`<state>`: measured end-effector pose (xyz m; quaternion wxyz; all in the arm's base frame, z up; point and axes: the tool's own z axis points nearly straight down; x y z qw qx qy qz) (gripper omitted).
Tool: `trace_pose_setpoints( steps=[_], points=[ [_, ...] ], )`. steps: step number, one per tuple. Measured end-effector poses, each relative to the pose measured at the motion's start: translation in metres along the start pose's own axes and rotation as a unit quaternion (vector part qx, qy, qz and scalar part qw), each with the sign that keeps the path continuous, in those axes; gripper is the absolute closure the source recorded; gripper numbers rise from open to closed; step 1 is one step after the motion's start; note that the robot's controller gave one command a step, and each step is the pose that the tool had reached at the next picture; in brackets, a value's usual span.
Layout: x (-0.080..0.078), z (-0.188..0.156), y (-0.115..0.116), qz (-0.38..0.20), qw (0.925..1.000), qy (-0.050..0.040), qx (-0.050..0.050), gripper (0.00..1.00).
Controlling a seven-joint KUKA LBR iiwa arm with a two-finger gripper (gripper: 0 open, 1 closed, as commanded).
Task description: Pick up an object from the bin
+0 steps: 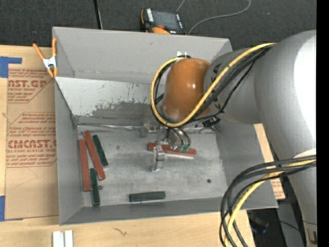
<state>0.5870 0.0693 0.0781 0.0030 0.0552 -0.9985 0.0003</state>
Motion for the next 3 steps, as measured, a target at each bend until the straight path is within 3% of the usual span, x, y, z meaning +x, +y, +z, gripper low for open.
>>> trace_pose_setpoints(
  steps=[1, 2, 3],
  points=[
    [0.021, 0.010, -0.042, 0.013, 0.9999, -0.0020, 0.000, 0.00],
    [0.019, 0.008, -0.039, 0.012, 0.9999, -0.0033, -0.001, 1.00],
    [0.014, -0.128, -0.020, -0.045, 0.9990, -0.0080, 0.000, 1.00]
  ],
)
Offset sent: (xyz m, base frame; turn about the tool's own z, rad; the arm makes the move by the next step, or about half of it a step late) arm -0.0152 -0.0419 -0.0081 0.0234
